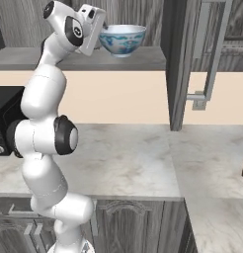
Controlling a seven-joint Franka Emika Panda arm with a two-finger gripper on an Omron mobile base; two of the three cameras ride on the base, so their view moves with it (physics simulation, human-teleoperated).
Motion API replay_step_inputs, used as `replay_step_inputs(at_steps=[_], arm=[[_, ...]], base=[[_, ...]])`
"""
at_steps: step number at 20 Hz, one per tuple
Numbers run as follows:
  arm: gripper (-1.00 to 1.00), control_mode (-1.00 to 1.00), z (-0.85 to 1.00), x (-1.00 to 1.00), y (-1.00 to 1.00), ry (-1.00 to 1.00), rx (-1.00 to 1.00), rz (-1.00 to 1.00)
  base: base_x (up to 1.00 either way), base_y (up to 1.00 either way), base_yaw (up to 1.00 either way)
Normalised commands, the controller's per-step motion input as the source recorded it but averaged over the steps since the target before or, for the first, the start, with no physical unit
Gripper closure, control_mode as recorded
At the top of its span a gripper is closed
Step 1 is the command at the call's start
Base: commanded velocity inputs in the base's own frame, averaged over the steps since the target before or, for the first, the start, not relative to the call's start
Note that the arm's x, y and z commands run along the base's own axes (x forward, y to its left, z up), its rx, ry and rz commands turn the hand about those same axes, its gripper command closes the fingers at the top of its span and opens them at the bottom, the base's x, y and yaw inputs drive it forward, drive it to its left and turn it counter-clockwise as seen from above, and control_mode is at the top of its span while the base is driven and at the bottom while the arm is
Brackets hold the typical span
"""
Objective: Pick up the bowls from the cabinet and place each bowl in front of a stool on the dining counter.
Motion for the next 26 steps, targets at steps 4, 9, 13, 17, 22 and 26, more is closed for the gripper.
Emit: replay_step_inputs(at_steps=[4,9,13,17,22,26], arm=[[-1.0,-1.0,0.0,0.21,-0.14,0.0,0.0,0.0],[-1.0,-1.0,0.0,0.13,-0.15,0.02,0.0,0.0],[-1.0,-1.0,0.0,0.0,-0.06,0.0,0.0,0.0],[-1.0,-1.0,0.0,0.0,0.0,0.0,0.0,0.0],[1.0,-1.0,0.0,0.0,0.0,0.0,0.0,0.0],[1.0,-1.0,-0.11,0.0,-0.01,0.0,0.0,0.0]], base=[[0.0,0.0,0.0],[0.0,0.0,0.0],[0.0,0.0,0.0],[0.0,0.0,0.0],[0.0,0.0,0.0],[0.0,0.0,0.0]])
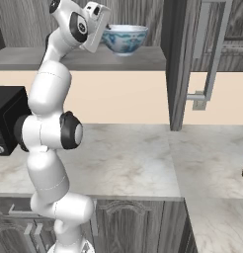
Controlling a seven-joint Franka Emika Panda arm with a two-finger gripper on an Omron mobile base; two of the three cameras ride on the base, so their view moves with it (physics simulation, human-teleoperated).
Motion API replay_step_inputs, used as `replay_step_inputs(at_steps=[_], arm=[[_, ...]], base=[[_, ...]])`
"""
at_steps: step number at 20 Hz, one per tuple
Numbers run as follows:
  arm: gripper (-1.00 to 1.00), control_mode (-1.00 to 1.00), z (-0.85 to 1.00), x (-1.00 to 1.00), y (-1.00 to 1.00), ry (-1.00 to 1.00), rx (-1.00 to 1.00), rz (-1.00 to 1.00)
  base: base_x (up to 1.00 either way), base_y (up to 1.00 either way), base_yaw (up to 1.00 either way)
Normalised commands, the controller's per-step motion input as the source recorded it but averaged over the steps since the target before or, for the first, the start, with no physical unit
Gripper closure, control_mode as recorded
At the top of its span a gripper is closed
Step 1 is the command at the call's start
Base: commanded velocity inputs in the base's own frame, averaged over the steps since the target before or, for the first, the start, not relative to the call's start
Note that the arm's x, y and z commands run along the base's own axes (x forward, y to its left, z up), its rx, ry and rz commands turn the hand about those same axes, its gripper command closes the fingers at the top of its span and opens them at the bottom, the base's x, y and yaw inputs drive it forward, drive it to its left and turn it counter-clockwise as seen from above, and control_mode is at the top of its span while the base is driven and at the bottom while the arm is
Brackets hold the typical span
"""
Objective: Pick up the bowls from the cabinet and place each bowl in front of a stool on the dining counter.
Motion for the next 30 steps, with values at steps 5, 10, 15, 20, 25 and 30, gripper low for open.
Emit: replay_step_inputs(at_steps=[5,10,15,20,25,30], arm=[[1.0,-1.0,-0.18,0.0,-0.14,0.0,0.02,0.0],[1.0,-1.0,-0.11,0.0,-0.02,0.0,0.01,0.0],[1.0,-1.0,-0.04,-0.05,0.09,-0.01,0.0,0.0],[1.0,-1.0,0.0,-0.48,0.24,-0.1,-0.01,0.0],[1.0,-1.0,-0.05,-0.68,0.07,-0.15,-0.04,0.0],[1.0,-1.0,-0.07,-0.69,0.0,-0.1,-0.06,0.0]], base=[[0.0,0.0,0.0],[0.0,0.0,0.0],[0.0,0.0,0.0],[0.0,0.0,0.0],[0.0,0.0,0.0],[0.0,0.0,0.0]])
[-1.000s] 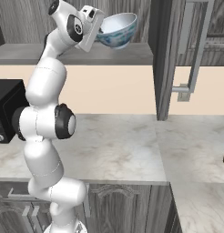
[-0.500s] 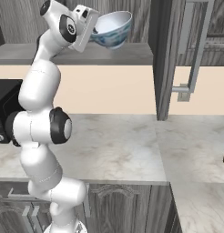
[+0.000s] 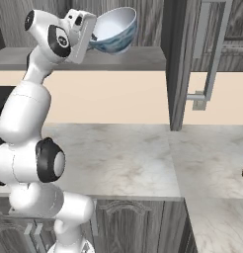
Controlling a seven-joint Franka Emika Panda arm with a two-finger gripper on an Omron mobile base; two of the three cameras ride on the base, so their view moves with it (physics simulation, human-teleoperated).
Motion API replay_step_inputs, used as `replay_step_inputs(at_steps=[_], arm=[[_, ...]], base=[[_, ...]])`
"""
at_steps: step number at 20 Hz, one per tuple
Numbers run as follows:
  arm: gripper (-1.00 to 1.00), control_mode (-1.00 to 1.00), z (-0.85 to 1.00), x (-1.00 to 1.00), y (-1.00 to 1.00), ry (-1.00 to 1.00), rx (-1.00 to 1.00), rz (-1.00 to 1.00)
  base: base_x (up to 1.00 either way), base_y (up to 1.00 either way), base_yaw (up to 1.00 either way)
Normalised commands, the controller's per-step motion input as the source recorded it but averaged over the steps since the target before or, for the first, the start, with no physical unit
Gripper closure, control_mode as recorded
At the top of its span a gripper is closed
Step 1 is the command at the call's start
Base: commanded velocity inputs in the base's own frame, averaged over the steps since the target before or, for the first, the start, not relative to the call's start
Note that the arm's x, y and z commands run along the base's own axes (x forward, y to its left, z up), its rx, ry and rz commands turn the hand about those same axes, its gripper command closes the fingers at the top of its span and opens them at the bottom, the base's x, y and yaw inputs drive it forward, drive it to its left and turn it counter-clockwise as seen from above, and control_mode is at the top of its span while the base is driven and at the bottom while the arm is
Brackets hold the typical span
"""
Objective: Pick up the bowls from the cabinet and place each bowl in front of a stool on the dining counter.
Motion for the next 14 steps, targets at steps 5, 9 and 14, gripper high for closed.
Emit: replay_step_inputs(at_steps=[5,9,14], arm=[[1.0,-1.0,0.0,-0.85,0.04,-0.01,-0.01,0.01],[1.0,-1.0,0.0,-1.0,0.14,0.0,0.0,0.07],[1.0,-1.0,0.0,-1.0,0.2,0.0,0.0,0.07]], base=[[0.0,0.0,0.0],[0.0,0.0,0.0],[0.0,0.0,0.0]])
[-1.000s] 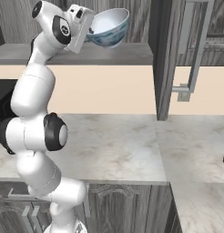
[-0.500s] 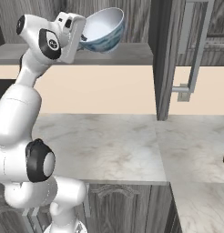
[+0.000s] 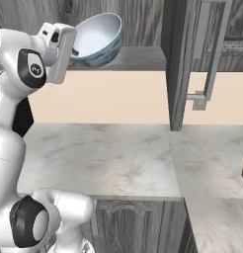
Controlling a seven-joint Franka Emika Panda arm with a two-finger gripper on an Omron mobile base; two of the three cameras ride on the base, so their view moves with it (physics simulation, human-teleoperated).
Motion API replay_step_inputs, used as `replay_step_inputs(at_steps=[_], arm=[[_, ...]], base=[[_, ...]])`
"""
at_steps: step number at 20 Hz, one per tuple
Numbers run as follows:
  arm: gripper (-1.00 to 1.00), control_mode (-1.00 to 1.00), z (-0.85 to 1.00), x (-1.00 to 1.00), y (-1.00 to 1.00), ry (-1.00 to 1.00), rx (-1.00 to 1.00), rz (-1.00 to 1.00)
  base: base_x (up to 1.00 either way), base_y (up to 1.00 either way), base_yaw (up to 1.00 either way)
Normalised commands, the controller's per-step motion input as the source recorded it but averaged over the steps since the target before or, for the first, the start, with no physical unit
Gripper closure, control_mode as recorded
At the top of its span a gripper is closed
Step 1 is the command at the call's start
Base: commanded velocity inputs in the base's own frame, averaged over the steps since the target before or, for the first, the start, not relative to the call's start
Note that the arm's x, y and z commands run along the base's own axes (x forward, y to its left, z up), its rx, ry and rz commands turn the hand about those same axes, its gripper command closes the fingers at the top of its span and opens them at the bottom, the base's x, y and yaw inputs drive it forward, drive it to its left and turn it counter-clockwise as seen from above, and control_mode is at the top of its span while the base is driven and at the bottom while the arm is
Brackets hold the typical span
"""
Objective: Pick up the bowls from the cabinet and place each bowl in front of a stool on the dining counter.
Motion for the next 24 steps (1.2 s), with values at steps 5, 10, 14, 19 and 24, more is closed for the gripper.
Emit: replay_step_inputs(at_steps=[5,10,14,19,24], arm=[[1.0,-1.0,0.0,-1.0,0.18,0.12,0.09,0.06],[1.0,-1.0,0.04,-0.99,0.27,0.28,0.14,0.05],[1.0,-1.0,0.0,-0.84,0.24,0.23,0.2,0.05],[1.0,-1.0,-0.07,-0.54,0.05,0.23,0.19,0.04],[1.0,-1.0,-0.33,-0.14,0.0,0.18,0.05,0.0]], base=[[0.0,0.0,0.0],[0.0,0.0,0.0],[0.0,0.0,0.0],[0.0,0.0,0.0],[0.0,0.0,0.0]])
